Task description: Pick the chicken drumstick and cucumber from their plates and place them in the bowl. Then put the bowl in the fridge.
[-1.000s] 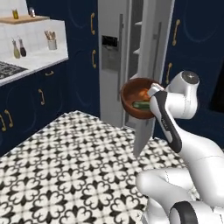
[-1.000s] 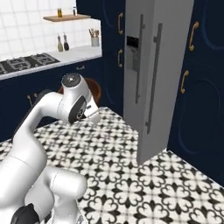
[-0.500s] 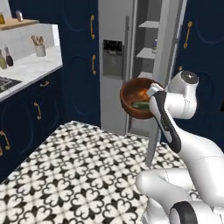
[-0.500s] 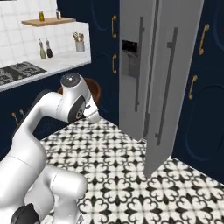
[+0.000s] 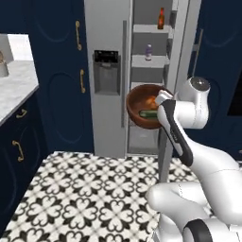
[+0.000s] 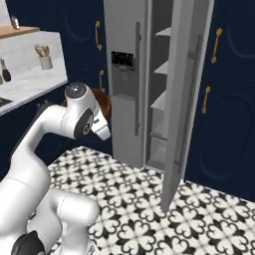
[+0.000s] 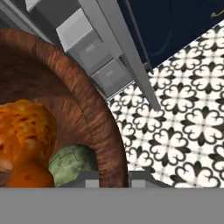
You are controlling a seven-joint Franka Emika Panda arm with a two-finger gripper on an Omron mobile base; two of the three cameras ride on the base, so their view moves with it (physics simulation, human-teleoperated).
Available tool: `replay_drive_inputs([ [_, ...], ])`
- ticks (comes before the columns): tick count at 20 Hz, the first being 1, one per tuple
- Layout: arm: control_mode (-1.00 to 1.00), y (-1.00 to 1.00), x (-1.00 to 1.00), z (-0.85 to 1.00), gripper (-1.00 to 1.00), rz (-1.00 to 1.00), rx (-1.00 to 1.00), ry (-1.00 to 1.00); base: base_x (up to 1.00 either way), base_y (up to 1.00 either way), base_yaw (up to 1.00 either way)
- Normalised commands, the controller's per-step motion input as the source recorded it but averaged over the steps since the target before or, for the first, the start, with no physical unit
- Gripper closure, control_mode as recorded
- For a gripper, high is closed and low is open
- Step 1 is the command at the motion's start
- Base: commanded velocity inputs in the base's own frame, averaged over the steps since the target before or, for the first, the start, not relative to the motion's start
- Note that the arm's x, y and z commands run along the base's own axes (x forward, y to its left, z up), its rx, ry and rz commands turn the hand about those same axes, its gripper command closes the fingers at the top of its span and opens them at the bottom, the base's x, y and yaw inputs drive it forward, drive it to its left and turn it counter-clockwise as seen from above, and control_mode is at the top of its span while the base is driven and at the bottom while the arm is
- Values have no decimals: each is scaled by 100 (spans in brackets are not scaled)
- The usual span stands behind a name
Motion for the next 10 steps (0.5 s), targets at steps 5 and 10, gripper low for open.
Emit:
replay_drive_inputs([
  [5, 100, 0, 0, 0, 100, 0, 0, 0, 100, 100, -53],
  [10, 100, 0, 0, 0, 100, 0, 0, 0, 78, 94, -68],
])
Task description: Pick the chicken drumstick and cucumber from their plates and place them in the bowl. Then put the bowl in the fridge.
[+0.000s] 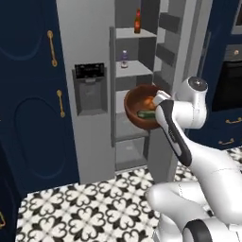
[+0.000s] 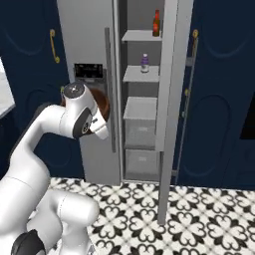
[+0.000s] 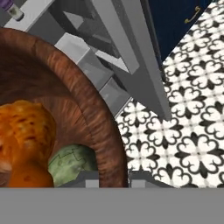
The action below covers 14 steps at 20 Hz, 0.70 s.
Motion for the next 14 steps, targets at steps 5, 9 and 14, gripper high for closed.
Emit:
replay_drive_inputs([
  [5, 100, 0, 0, 0, 100, 0, 0, 0, 62, 98, -57],
  [9, 100, 0, 0, 0, 100, 0, 0, 0, 24, 32, -9],
  [14, 100, 0, 0, 0, 100, 0, 0, 0, 48, -21, 0],
])
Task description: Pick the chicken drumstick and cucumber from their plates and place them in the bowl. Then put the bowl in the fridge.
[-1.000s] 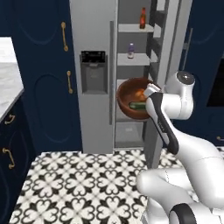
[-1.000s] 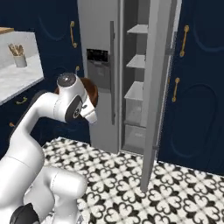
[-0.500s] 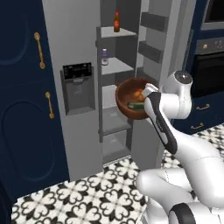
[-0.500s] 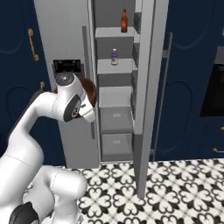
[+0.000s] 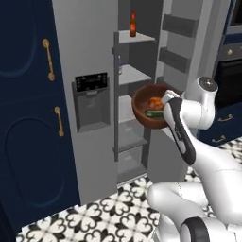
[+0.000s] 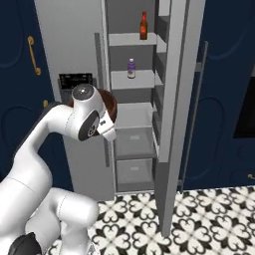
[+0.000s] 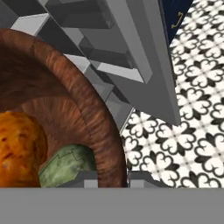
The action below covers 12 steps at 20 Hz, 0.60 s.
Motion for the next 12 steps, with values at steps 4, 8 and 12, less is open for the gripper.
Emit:
replay_drive_inputs([
  [4, 100, 0, 0, 0, 100, 0, 0, 0, 83, 0, -5],
  [8, 100, 0, 0, 0, 100, 0, 0, 0, 87, 0, -10],
  [12, 100, 0, 0, 0, 100, 0, 0, 0, 32, -34, -13],
])
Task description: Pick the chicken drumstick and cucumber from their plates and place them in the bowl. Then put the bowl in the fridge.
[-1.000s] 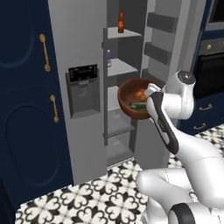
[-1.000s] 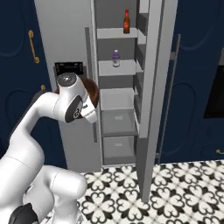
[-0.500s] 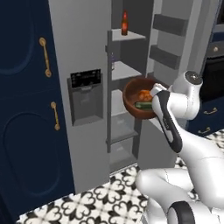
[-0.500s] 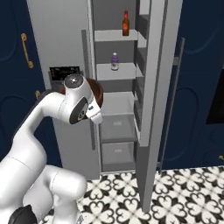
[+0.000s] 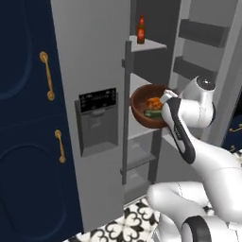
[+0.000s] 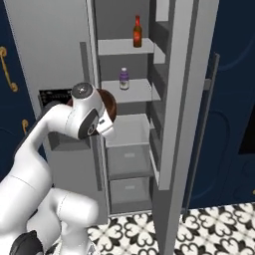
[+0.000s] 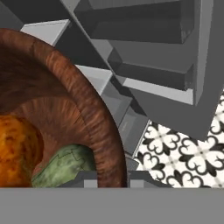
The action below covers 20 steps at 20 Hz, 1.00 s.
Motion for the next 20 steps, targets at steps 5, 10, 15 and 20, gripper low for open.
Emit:
replay_drive_inputs([
  [5, 100, 0, 0, 0, 100, 0, 0, 0, -3, -16, -5],
  [10, 100, 0, 0, 0, 100, 0, 0, 0, 41, -22, -13],
  [15, 100, 0, 0, 0, 100, 0, 0, 0, 36, -43, -19],
  [20, 100, 0, 0, 0, 100, 0, 0, 0, 88, 3, -11],
])
